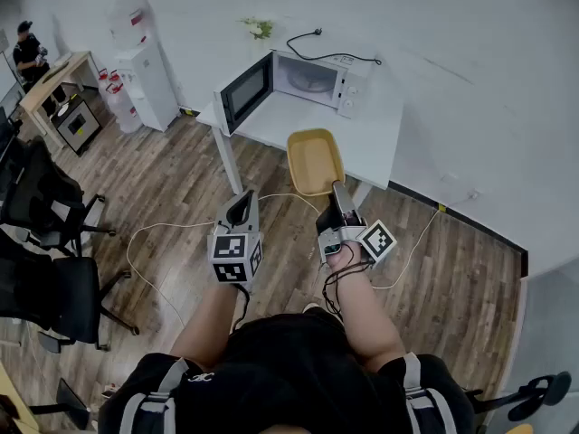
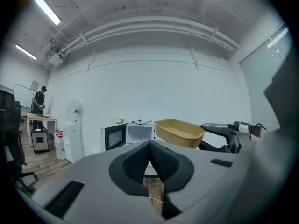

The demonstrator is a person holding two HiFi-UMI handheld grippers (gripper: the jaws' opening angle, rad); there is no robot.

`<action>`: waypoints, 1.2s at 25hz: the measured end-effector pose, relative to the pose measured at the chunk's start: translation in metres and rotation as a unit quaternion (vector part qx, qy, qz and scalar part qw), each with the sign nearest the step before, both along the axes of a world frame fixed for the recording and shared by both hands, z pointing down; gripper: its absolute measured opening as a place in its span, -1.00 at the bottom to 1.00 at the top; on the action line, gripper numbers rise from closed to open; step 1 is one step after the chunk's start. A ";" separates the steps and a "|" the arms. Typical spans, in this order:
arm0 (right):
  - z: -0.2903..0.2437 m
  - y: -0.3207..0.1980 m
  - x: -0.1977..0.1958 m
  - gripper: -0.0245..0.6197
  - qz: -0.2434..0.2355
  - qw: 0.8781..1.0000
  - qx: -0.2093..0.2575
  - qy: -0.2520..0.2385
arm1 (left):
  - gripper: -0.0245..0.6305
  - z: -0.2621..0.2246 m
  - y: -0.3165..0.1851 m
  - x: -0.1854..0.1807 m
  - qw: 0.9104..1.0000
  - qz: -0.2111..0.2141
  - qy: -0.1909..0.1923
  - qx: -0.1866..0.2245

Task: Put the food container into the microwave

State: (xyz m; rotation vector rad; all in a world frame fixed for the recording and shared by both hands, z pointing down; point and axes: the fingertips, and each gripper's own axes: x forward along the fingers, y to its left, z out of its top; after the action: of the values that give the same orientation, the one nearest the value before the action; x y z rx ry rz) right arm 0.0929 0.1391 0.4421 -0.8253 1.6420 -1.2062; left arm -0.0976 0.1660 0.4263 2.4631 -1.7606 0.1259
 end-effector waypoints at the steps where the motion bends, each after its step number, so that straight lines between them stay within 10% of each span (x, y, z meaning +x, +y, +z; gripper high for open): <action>1: 0.001 0.000 0.000 -0.24 0.001 1.000 -0.001 0.001 | -0.89 -0.002 0.001 0.000 1.000 0.000 0.000 0.002; 30: 0.010 -0.009 -0.029 -0.23 0.008 1.000 0.017 -0.008 | -0.89 -0.010 -0.007 -0.031 0.999 0.001 -0.032 0.037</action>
State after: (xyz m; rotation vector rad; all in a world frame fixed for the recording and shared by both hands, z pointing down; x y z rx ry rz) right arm 0.0643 0.1299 0.4519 -0.8040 1.6367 -1.1673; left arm -0.1284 0.1594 0.4161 2.5387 -1.8210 0.1428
